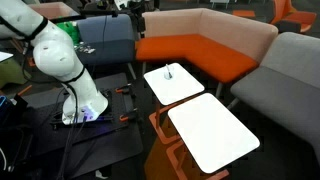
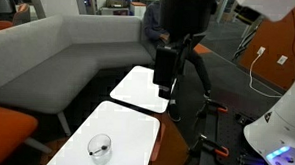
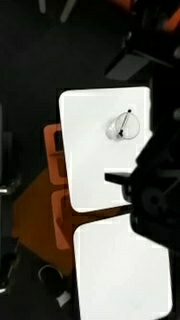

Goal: Place the cup on the right table

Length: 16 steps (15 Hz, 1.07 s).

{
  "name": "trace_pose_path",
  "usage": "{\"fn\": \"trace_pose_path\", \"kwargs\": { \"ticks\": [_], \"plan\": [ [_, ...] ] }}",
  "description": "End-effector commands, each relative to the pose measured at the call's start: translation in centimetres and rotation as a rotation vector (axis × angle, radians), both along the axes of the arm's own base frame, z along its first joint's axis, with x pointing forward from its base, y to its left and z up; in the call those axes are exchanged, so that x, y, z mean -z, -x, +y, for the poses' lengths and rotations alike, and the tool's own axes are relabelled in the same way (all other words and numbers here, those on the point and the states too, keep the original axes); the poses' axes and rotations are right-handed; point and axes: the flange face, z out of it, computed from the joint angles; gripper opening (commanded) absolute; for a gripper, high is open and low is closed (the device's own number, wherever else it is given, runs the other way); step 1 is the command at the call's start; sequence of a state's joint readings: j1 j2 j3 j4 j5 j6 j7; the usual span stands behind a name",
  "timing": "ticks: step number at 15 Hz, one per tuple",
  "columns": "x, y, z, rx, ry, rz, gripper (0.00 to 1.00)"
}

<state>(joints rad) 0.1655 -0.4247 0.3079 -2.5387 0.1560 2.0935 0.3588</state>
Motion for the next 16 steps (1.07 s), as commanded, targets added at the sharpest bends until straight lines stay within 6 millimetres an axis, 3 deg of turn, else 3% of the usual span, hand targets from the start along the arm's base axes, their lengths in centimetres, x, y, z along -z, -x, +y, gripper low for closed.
{"fn": "trace_pose_path", "kwargs": {
  "ticks": [1,11,13,16],
  "plan": [
    [0.0,0.0,0.0,0.0,0.0,0.001,1.0],
    [-0.2,-0.4,0.1,-0.013,-0.001,-0.012,1.0],
    [-0.6,-2.0,0.6,-0.012,0.017,-0.046,1.0],
    [0.6,-5.9,0.5,-0.076,0.064,-0.121,1.0]
  ]
}}
